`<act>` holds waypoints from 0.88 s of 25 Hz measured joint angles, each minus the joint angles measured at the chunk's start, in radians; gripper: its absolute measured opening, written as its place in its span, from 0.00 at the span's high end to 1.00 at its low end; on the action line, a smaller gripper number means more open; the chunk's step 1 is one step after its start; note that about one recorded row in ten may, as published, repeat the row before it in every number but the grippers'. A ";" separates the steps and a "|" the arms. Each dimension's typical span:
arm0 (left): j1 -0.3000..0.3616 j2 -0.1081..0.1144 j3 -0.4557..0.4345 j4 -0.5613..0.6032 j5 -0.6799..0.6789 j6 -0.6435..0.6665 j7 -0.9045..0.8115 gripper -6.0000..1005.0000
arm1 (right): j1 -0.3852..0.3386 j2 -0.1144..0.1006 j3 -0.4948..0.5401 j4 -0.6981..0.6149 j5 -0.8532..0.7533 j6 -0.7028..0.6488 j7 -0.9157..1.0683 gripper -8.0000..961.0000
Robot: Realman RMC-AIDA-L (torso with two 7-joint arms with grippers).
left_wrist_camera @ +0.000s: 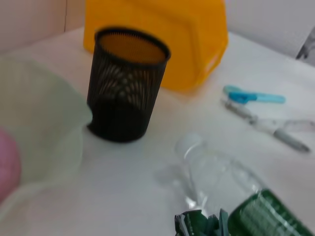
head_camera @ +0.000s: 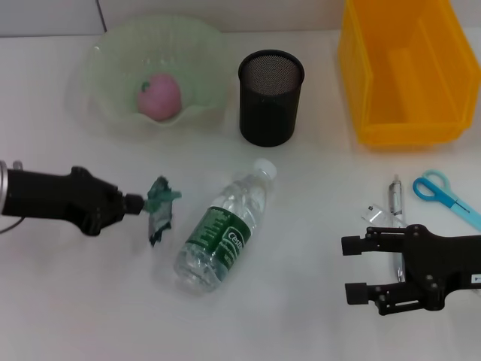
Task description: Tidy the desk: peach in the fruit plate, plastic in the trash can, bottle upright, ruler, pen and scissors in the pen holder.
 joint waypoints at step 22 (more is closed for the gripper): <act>-0.060 0.005 0.007 0.039 -0.390 0.082 0.051 0.92 | 0.025 0.046 0.006 0.401 0.481 0.039 -0.316 0.18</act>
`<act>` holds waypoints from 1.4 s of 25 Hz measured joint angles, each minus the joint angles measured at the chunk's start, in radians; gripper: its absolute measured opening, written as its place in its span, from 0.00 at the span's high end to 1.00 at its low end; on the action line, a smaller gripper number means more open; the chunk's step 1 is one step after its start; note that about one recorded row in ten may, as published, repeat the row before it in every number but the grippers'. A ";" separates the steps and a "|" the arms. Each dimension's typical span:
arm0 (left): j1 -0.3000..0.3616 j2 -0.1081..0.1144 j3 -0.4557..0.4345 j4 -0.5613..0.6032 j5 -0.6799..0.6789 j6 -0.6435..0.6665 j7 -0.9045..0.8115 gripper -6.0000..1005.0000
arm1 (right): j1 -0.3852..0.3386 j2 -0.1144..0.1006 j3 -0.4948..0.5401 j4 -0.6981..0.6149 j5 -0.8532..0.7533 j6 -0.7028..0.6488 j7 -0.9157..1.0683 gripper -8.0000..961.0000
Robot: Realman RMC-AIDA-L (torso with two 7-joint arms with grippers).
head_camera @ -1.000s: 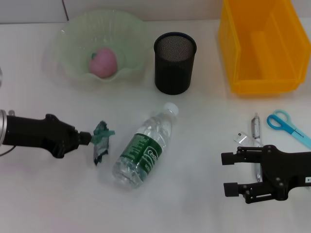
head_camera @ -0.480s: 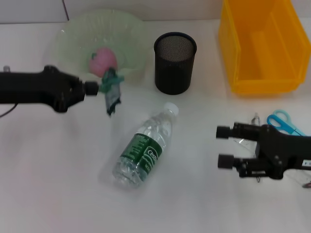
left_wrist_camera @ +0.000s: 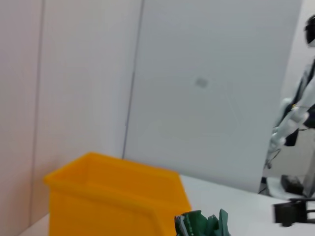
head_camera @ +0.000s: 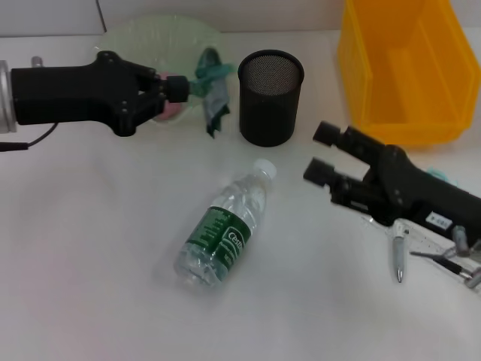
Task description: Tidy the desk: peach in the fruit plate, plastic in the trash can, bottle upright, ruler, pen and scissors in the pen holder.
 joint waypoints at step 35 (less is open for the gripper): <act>-0.042 -0.037 0.082 -0.044 -0.105 0.042 0.142 0.86 | 0.144 0.006 -0.023 0.128 0.064 0.169 0.156 0.71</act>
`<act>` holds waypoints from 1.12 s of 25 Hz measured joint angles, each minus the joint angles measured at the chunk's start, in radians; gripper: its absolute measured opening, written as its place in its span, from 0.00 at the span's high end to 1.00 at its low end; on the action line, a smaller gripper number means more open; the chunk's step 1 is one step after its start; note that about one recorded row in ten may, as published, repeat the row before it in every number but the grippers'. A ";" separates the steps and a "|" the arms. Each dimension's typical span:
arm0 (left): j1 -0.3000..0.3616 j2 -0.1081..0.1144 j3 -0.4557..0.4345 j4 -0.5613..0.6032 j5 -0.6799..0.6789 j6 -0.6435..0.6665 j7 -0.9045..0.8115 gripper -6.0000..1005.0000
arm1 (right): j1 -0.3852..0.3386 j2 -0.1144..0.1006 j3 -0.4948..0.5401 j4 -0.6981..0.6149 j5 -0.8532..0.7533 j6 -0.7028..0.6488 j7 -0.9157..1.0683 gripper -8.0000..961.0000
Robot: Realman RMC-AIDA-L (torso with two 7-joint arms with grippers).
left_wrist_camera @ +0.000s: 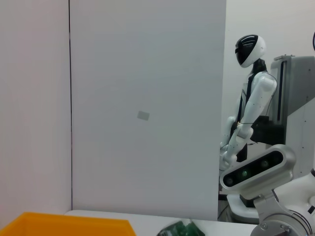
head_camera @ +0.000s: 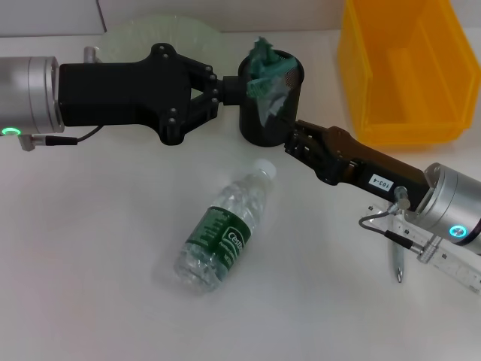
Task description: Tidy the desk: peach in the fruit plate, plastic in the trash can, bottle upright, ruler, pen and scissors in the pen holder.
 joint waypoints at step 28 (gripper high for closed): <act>0.043 0.003 -0.007 -0.035 -0.081 -0.012 0.027 0.74 | -0.041 -0.002 0.008 -0.036 0.008 0.008 -0.011 0.99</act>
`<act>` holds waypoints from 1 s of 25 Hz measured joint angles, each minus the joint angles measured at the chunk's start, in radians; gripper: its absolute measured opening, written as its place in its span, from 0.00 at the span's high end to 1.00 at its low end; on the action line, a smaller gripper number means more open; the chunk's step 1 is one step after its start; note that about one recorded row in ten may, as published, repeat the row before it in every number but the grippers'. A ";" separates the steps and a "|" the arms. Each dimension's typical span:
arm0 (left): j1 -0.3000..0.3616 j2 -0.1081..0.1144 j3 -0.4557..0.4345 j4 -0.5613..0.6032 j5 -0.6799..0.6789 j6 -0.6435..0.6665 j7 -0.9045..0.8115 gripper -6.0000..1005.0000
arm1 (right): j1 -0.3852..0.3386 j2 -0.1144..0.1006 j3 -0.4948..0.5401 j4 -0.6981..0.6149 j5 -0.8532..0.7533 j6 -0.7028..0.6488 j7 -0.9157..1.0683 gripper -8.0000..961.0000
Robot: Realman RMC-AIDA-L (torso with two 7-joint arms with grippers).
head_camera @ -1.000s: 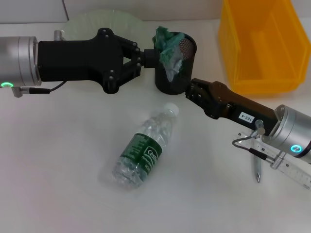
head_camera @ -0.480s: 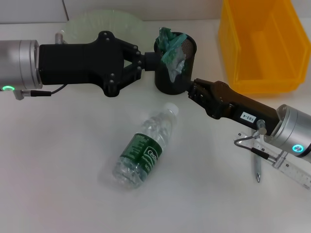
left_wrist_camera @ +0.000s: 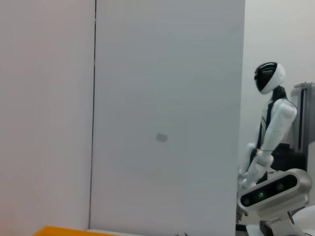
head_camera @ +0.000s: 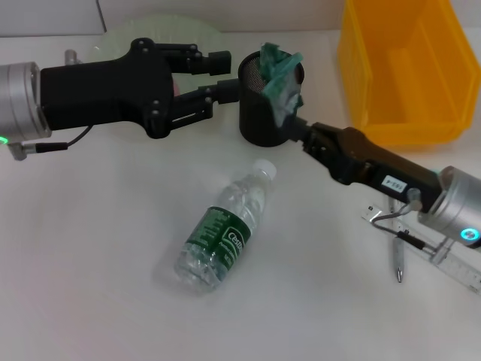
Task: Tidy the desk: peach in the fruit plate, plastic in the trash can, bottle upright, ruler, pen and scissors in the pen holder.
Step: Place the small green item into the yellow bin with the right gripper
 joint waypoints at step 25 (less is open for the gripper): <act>0.073 0.000 0.006 -0.047 -0.033 0.002 0.068 0.16 | 0.001 -0.044 0.158 -0.388 -0.031 0.490 0.618 0.98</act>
